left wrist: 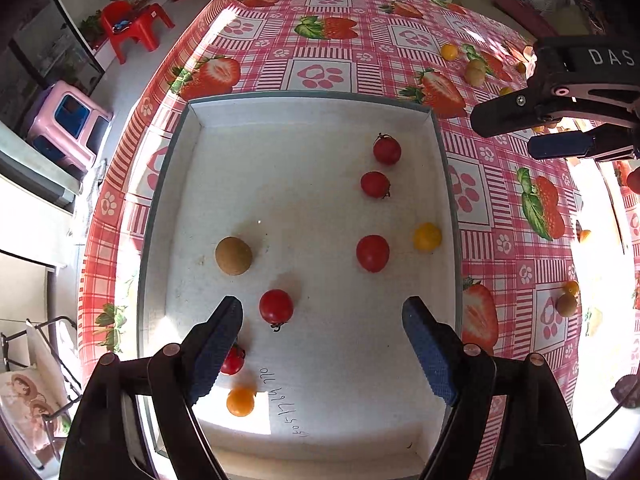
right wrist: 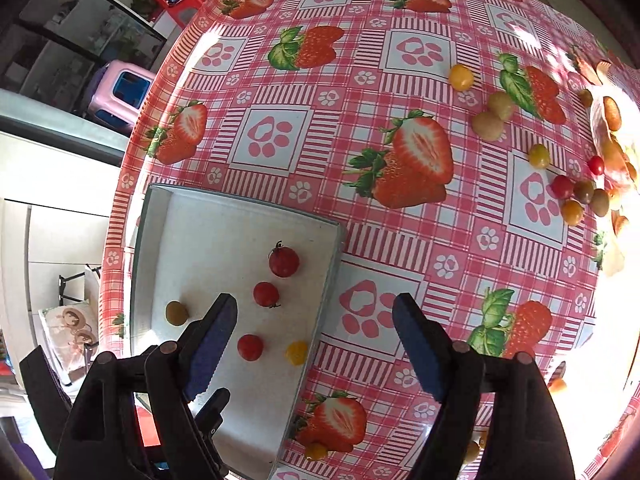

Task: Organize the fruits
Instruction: 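Grasp a small brown fruit with the left gripper while the right grasps a yellow tomato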

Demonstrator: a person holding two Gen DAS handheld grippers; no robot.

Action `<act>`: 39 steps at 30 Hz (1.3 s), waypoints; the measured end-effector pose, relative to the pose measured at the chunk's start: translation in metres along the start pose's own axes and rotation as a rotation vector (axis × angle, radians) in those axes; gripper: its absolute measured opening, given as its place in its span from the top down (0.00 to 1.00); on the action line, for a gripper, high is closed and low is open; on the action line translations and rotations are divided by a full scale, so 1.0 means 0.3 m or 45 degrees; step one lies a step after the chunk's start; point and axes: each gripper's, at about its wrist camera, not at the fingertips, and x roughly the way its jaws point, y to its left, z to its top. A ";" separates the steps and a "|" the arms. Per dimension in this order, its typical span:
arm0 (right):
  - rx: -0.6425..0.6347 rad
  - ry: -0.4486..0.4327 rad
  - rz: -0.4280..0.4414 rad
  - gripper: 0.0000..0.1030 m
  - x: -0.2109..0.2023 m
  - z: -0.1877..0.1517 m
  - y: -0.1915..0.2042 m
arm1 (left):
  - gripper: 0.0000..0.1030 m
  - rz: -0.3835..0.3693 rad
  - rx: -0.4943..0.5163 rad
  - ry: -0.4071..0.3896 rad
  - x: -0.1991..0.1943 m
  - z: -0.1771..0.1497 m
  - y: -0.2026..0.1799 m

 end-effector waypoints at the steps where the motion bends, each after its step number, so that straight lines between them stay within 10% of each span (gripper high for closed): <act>1: 0.024 -0.004 -0.007 0.19 -0.017 -0.018 -0.041 | 0.20 -0.005 0.019 -0.007 -0.010 0.006 -0.016; 17: 0.352 0.071 -0.188 0.19 -0.104 -0.350 -0.596 | 0.20 -0.205 0.281 0.027 -0.028 -0.011 -0.462; 27: 0.307 0.052 -0.185 0.21 -0.091 -0.380 -0.705 | 0.20 -0.280 0.287 0.099 0.075 -0.054 -0.653; 39: 0.293 0.052 -0.119 0.46 -0.035 -0.341 -0.765 | 0.20 -0.233 0.275 0.147 0.155 -0.079 -0.712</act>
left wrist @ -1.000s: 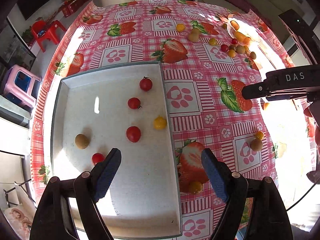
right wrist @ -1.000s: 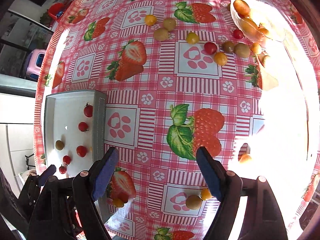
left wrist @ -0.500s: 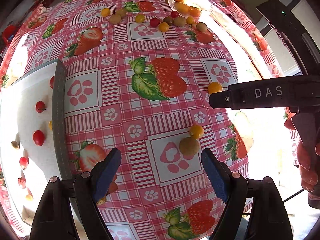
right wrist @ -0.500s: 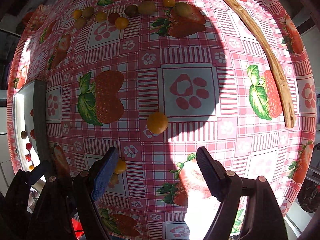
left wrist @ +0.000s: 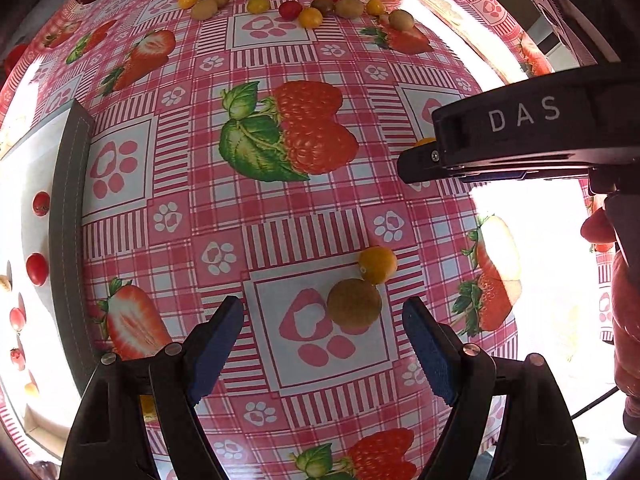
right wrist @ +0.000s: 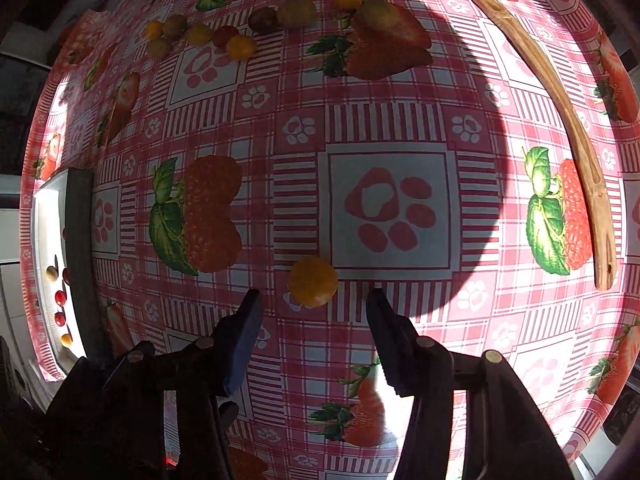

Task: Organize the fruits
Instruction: 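Grasp a small brown fruit with the left gripper while the right grasps a yellow tomato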

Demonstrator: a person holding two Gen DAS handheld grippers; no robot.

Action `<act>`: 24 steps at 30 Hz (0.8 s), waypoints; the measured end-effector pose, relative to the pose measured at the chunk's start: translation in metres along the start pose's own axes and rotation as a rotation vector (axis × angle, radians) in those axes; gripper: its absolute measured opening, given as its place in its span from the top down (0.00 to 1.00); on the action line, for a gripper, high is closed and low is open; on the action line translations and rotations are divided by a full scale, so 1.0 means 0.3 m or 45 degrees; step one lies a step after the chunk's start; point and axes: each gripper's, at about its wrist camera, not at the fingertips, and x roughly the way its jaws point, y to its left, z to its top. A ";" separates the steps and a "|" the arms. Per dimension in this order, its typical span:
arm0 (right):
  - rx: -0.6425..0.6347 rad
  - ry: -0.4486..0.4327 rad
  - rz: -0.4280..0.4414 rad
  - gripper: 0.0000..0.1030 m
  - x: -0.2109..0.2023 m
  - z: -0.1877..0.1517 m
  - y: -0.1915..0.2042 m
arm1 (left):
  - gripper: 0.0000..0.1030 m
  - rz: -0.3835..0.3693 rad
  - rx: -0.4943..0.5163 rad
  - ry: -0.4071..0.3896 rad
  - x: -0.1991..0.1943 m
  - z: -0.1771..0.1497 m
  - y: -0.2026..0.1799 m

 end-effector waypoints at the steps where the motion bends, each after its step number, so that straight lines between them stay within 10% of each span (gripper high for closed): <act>1: -0.001 -0.004 0.002 0.46 -0.001 0.001 -0.002 | 0.20 0.001 0.002 0.004 0.007 0.003 -0.004; 7: -0.008 -0.008 -0.007 0.63 0.018 0.008 0.049 | 0.31 0.081 0.062 -0.002 0.033 0.031 -0.067; 13: 0.000 -0.007 -0.001 0.74 0.023 0.008 0.052 | 0.73 0.106 0.136 -0.018 0.027 0.051 -0.110; 24: 0.045 -0.043 0.031 0.81 -0.048 -0.037 0.009 | 0.73 -0.065 0.009 -0.004 -0.054 0.058 0.004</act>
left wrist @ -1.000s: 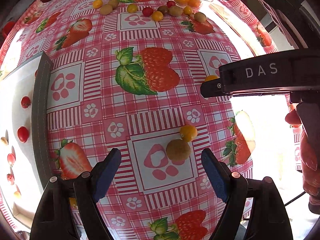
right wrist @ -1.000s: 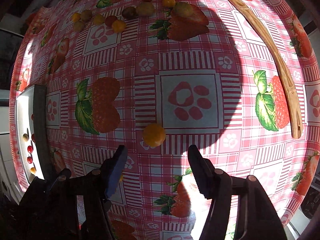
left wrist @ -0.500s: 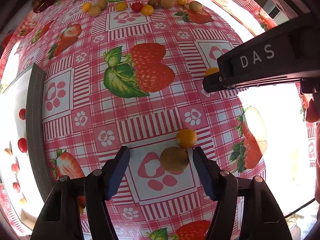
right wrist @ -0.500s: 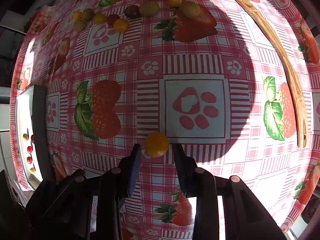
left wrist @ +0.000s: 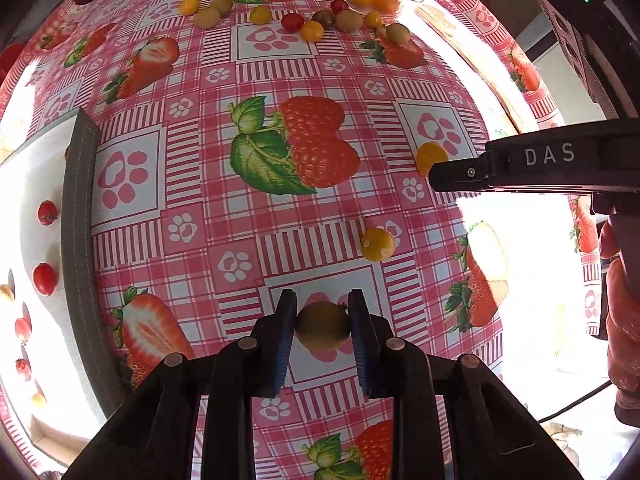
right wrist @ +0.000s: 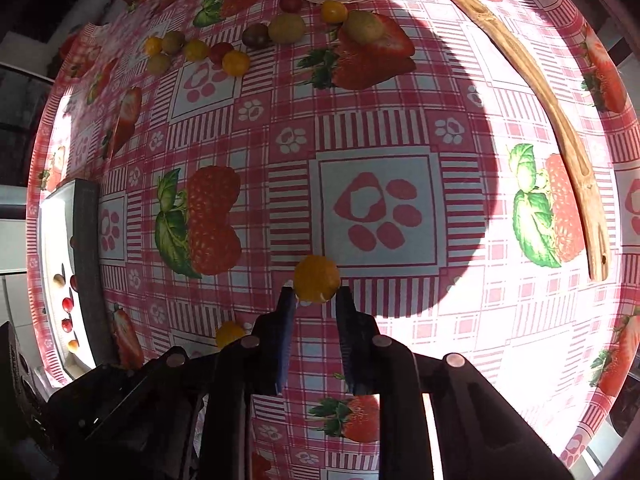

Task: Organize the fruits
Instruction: 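Grasp a small brown fruit with the left gripper while the right grasps a yellow tomato, then lift both held fruits and move them toward the white tray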

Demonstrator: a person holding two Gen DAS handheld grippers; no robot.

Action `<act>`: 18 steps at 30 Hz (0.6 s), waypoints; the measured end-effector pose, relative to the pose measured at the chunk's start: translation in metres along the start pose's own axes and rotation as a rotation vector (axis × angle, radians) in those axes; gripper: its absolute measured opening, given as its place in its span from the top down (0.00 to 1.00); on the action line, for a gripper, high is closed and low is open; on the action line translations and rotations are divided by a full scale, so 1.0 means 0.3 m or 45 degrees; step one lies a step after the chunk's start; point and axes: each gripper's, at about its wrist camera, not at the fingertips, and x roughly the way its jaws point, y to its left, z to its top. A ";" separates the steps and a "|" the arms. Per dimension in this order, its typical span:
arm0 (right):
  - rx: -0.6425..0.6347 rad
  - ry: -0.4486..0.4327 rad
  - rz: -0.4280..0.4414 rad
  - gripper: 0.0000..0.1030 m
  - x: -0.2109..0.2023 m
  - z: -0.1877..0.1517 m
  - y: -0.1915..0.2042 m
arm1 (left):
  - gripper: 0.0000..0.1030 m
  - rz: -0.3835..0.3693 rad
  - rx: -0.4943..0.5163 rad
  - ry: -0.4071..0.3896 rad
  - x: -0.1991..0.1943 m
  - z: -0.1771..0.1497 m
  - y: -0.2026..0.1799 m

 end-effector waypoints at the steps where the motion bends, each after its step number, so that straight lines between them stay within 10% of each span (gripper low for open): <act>1: 0.003 -0.004 0.004 0.81 -0.008 -0.004 -0.001 | 0.73 -0.002 -0.005 -0.001 -0.010 0.005 0.007; 13: 0.026 -0.047 -0.020 0.80 -0.032 -0.008 -0.005 | 0.73 0.001 -0.045 -0.032 -0.095 -0.031 0.120; 18: 0.044 -0.089 -0.077 0.53 -0.020 0.036 -0.028 | 0.73 0.003 -0.050 -0.034 -0.089 -0.031 0.121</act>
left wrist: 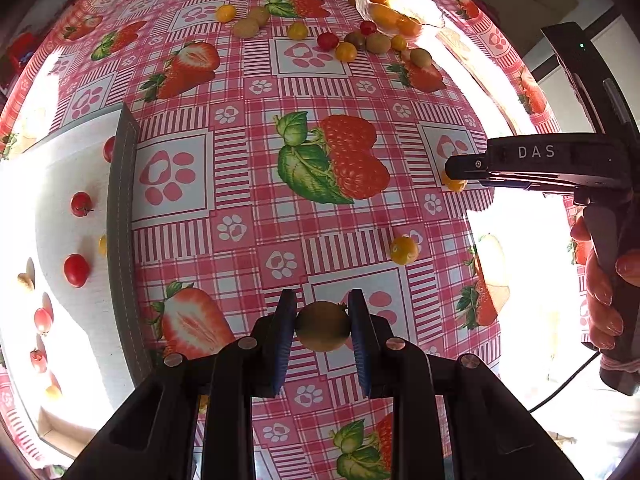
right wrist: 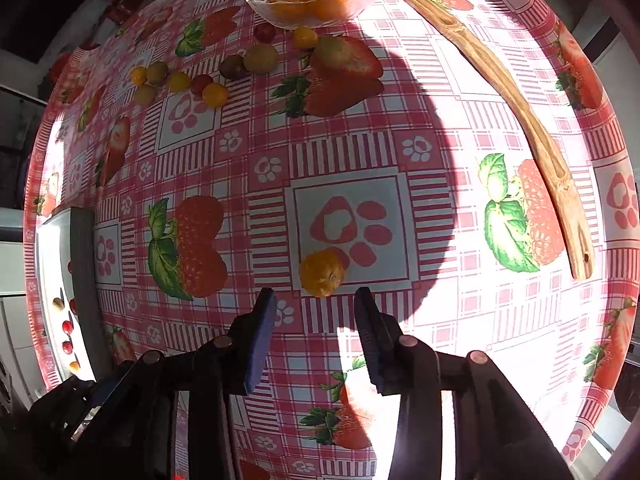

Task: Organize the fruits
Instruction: 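Lift both held fruits and move them toward the white tray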

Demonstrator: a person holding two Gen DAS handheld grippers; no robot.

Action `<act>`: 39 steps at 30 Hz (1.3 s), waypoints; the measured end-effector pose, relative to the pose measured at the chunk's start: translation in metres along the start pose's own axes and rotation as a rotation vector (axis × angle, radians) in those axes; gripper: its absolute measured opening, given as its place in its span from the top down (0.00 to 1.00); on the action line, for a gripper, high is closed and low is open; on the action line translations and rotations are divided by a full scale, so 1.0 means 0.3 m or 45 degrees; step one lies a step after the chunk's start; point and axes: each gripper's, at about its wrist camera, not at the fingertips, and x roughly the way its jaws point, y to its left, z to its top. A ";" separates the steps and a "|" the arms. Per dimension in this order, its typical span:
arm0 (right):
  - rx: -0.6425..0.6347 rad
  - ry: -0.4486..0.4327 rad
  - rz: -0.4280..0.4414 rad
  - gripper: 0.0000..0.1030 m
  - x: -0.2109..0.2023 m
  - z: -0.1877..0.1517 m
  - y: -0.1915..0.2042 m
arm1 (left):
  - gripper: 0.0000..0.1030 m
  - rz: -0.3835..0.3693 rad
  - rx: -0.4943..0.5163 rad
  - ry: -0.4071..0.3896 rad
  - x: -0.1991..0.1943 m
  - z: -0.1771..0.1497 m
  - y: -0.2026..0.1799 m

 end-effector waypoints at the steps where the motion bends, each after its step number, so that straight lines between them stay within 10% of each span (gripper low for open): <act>1: -0.001 0.003 0.007 0.53 0.008 0.009 0.000 | 0.73 -0.001 -0.002 0.000 0.000 -0.001 0.000; 17: -0.122 0.037 -0.059 0.72 0.057 -0.078 0.065 | 0.73 0.000 -0.014 0.005 0.000 -0.009 0.011; 39: -0.067 0.026 -0.020 0.73 0.049 0.047 0.060 | 0.73 0.004 -0.023 0.013 0.002 -0.019 0.016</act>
